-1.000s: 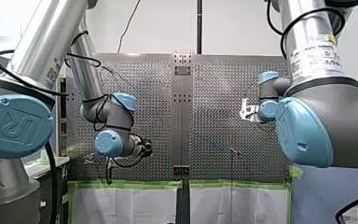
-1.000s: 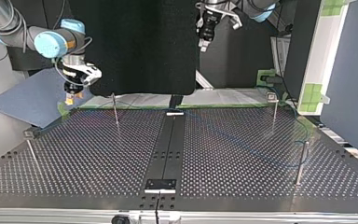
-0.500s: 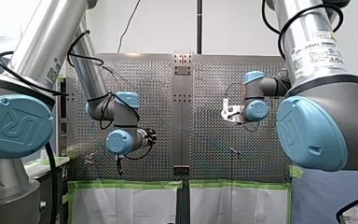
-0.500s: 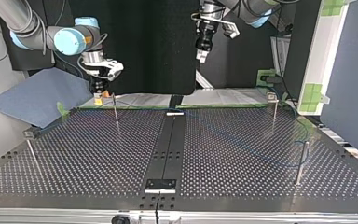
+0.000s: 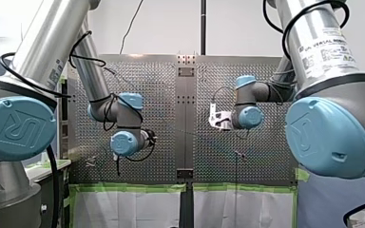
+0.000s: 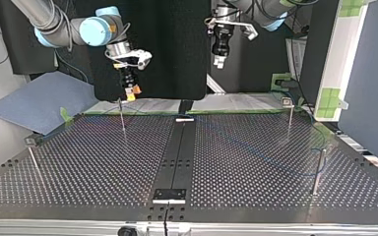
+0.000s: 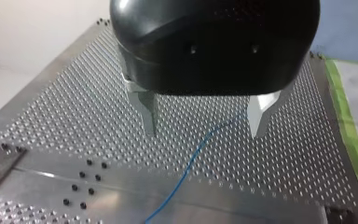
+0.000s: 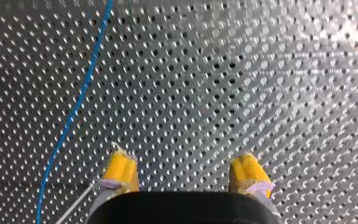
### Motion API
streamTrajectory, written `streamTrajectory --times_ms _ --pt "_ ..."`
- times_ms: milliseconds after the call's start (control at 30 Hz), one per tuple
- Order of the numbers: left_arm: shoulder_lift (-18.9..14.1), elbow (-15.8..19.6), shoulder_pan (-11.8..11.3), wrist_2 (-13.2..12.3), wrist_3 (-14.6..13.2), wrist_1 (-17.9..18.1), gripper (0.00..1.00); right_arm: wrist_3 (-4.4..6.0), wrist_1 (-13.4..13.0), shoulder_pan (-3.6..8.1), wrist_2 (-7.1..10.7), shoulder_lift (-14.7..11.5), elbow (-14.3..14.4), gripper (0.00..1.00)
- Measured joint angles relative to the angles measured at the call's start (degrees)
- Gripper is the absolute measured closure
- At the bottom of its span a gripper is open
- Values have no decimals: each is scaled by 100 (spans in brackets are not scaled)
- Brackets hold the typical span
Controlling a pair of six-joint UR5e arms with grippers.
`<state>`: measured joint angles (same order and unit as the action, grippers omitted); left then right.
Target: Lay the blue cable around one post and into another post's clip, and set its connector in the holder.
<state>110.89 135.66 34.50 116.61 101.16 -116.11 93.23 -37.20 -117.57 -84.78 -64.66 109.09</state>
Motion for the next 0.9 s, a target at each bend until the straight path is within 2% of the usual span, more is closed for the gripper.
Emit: streamTrajectory --times_ms 167,267,433,767,900 --pt "-2 -2 -22 243 -31 -78 5 -15 -82 -256 -244 3 47 0" --pt "-1 -5 -40 323 -34 -104 5 -22 -99 -433 -328 7 61 0" --pt "-2 -35 -61 354 -29 -118 5 -21 -181 -681 -385 9 129 0" --pt "-1 -74 -120 364 -22 -172 5 -16 -555 -1194 -580 33 392 0" --pt "0 -76 -146 403 -19 -241 5 -25 -578 -1347 -687 45 404 0"
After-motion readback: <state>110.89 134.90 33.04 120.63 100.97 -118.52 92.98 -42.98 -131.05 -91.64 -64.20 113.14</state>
